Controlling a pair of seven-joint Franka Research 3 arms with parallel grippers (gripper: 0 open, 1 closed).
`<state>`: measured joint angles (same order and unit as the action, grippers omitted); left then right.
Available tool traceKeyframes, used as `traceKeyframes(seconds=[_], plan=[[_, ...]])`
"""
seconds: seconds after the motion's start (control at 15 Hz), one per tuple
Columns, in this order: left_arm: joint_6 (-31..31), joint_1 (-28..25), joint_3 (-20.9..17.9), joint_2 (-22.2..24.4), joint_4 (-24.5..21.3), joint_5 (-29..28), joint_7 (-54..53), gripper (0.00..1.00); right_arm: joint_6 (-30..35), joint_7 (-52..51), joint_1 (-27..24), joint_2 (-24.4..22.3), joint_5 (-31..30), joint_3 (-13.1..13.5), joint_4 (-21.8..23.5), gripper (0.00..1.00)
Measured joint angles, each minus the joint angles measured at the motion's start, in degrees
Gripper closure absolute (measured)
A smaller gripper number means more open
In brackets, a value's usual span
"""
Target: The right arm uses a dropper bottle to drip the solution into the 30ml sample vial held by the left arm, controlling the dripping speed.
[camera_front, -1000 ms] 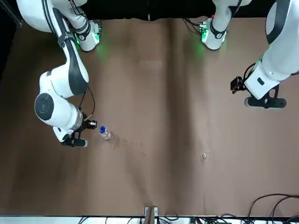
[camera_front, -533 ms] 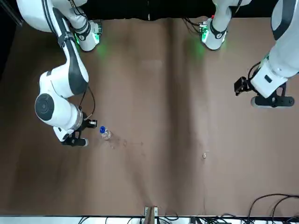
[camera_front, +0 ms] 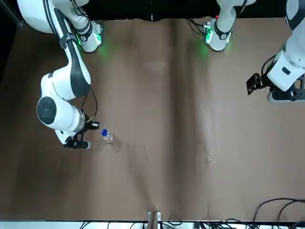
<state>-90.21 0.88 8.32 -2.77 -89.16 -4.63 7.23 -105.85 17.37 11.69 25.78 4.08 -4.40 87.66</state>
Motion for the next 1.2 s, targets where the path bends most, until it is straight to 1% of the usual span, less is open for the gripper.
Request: traceKeyframes(seconds=[0.4, 0.47, 0.73, 1.0, 1.07, 1.2], plan=[[0.41, 0.01, 0.31, 0.38, -0.39, 0.05, 0.00, 0.01, -0.96, 0.00, 0.33, 0.23, -0.03, -0.01, 0.10, 0.94], [0.39, 0.01, 0.30, 0.50, -0.39, 0.05, 0.03, 0.01, -1.11, 0.00, 0.33, 0.33, -0.06, -0.01, 0.16, 0.96], [0.18, 0.00, 0.30, 0.82, -0.39, 0.05, 2.79, 0.01, -1.30, 0.00, 0.32, 0.65, -0.77, -0.01, 0.54, 0.96], [-0.02, 0.00, 0.32, 0.82, -0.55, 0.07, 3.13, 0.01, -1.74, 0.00, 0.32, 0.86, -1.32, -0.01, 0.62, 0.96], [-0.15, 0.00, 0.32, 0.82, -0.65, 0.32, 3.13, 0.01, -2.10, 0.00, 0.32, 1.07, -1.53, -0.01, 0.62, 0.96], [-1.28, -0.03, 0.30, 0.79, -1.04, 2.65, 3.13, 0.01, -2.69, 0.00, 0.32, 1.63, -1.75, -0.01, 0.63, 0.96]])
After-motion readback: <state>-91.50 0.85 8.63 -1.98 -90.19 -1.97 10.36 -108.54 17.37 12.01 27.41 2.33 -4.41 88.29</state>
